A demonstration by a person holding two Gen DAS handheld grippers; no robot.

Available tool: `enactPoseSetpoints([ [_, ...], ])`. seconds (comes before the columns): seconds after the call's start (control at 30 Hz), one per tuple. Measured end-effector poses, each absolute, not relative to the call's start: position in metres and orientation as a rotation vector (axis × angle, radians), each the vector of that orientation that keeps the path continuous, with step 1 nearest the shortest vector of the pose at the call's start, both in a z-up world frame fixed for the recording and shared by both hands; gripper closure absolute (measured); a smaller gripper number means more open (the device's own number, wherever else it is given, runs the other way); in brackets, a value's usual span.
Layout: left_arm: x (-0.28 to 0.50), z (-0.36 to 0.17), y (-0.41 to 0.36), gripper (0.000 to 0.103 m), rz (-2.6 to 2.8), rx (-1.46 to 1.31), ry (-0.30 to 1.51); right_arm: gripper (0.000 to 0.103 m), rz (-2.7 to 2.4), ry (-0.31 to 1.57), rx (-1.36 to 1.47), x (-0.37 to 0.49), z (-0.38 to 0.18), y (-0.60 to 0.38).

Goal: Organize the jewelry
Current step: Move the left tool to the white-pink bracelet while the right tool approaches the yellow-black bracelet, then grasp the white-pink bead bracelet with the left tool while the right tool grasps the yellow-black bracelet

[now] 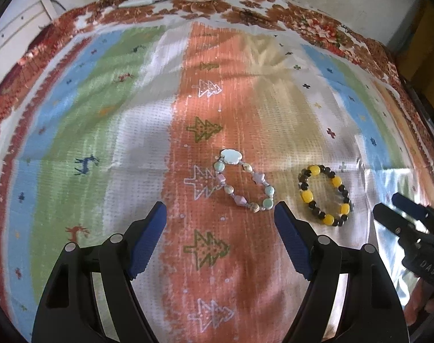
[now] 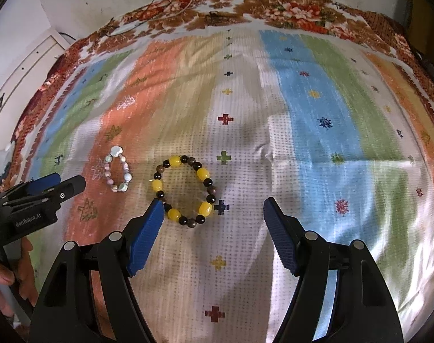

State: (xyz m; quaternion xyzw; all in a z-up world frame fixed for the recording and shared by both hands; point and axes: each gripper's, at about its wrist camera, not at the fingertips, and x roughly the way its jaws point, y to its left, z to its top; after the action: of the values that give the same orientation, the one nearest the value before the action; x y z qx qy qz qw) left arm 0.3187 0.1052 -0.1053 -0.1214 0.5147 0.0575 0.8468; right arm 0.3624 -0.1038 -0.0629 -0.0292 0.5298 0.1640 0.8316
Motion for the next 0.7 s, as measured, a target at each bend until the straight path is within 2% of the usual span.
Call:
enactPoseSetpoints([
  [0.7, 0.364, -0.145, 0.107, 0.028, 0.177, -0.170, 1.160, 0.031, 0.308, 1.212, -0.105, 0.395, -0.107, -0.089],
])
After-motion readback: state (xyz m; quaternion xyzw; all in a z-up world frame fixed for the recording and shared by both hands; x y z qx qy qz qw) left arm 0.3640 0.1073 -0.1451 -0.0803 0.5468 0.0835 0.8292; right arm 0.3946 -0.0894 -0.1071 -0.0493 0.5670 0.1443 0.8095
